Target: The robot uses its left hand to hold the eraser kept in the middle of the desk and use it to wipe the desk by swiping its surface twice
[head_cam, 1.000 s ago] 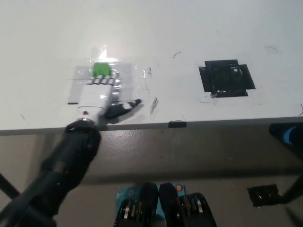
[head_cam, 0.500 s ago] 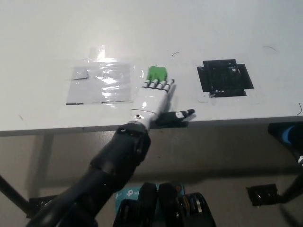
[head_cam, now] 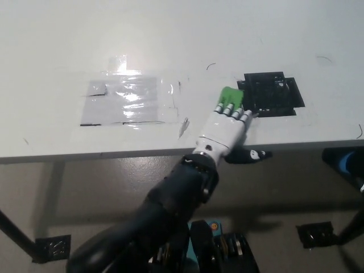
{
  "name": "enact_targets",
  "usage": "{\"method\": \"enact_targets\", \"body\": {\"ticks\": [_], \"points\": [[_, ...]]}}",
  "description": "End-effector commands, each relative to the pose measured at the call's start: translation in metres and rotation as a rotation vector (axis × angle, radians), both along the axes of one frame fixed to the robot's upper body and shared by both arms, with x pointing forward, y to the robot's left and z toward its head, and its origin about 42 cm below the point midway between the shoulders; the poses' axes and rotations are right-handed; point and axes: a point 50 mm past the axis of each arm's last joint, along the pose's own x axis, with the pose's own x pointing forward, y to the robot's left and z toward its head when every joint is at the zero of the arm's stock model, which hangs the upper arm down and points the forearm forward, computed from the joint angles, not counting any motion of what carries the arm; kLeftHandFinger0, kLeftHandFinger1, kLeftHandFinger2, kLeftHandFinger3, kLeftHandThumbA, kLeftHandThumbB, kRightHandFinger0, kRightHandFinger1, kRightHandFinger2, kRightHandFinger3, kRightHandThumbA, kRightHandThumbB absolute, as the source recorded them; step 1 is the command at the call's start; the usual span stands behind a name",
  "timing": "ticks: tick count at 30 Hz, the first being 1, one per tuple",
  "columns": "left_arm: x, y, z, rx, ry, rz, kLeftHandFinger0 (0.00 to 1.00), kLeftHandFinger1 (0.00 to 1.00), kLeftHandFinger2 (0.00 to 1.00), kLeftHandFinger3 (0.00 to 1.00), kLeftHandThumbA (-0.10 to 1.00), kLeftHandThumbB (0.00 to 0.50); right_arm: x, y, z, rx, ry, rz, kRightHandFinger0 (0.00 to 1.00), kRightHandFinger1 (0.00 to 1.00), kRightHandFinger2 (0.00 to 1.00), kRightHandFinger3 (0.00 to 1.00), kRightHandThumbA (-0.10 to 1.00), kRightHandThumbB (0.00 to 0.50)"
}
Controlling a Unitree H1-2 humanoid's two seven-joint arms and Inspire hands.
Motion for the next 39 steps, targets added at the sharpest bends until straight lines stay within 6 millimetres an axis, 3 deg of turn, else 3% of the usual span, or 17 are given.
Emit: {"method": "enact_targets", "body": {"ticks": [1,7,12,16,21,24,26,30,31,33,35,39], "points": [[-0.044,0.0,-0.071,0.16,0.274,-0.032,1.0,1.0,1.0,1.0,1.0,0.5,0.006,0.001,0.017,-0.038,-0.106,-0.021,1.0,1.0,1.0,1.0,1.0,0.122],[-0.039,0.009,-0.072,0.136,0.298,-0.001,1.0,1.0,1.0,1.0,1.0,0.5,0.002,-0.001,0.016,-0.035,-0.1,-0.025,1.0,1.0,1.0,1.0,1.0,0.08],[-0.032,0.022,-0.07,0.04,0.335,0.066,1.0,1.0,1.0,1.0,1.0,0.5,0.0,-0.003,0.014,-0.04,-0.095,-0.032,1.0,1.0,1.0,1.0,1.0,0.094],[-0.026,0.03,-0.067,0.017,0.349,0.102,1.0,1.0,1.0,1.0,1.0,0.457,-0.001,-0.003,0.014,-0.033,-0.092,-0.032,1.0,1.0,1.0,1.0,1.0,0.09],[-0.02,0.048,-0.067,-0.032,0.357,0.149,1.0,1.0,1.0,1.0,1.0,0.459,-0.004,-0.006,0.012,-0.037,-0.085,-0.048,1.0,1.0,1.0,1.0,1.0,0.111],[-0.01,0.073,-0.064,-0.151,0.364,0.237,1.0,1.0,1.0,1.0,1.0,0.45,-0.004,-0.009,0.011,-0.024,-0.079,-0.052,1.0,1.0,1.0,1.0,1.0,0.132],[-0.005,0.088,-0.062,-0.18,0.373,0.279,1.0,1.0,1.0,1.0,1.0,0.475,-0.005,-0.008,0.01,-0.025,-0.081,-0.053,1.0,1.0,1.0,1.0,1.0,0.125],[0.0,0.122,-0.064,-0.204,0.363,0.352,1.0,1.0,1.0,1.0,1.0,0.46,-0.008,-0.012,0.009,-0.037,-0.081,-0.049,1.0,1.0,1.0,1.0,1.0,0.131],[0.0,0.128,-0.066,-0.202,0.36,0.363,1.0,1.0,1.0,1.0,1.0,0.468,-0.008,-0.013,0.009,-0.038,-0.076,-0.052,1.0,1.0,1.0,1.0,1.0,0.139],[-0.001,0.142,-0.07,-0.193,0.367,0.387,1.0,1.0,1.0,1.0,1.0,0.433,-0.01,-0.014,0.009,-0.026,-0.077,-0.061,1.0,1.0,1.0,1.0,1.0,0.132],[-0.005,0.164,-0.079,-0.174,0.374,0.424,1.0,1.0,1.0,1.0,1.0,0.435,-0.009,-0.013,0.008,-0.03,-0.083,-0.059,1.0,1.0,1.0,1.0,1.0,0.133],[-0.009,0.184,-0.084,-0.155,0.38,0.468,1.0,1.0,1.0,1.0,1.0,0.449,-0.011,-0.014,0.008,-0.021,-0.08,-0.068,1.0,1.0,1.0,1.0,1.0,0.136]]}}
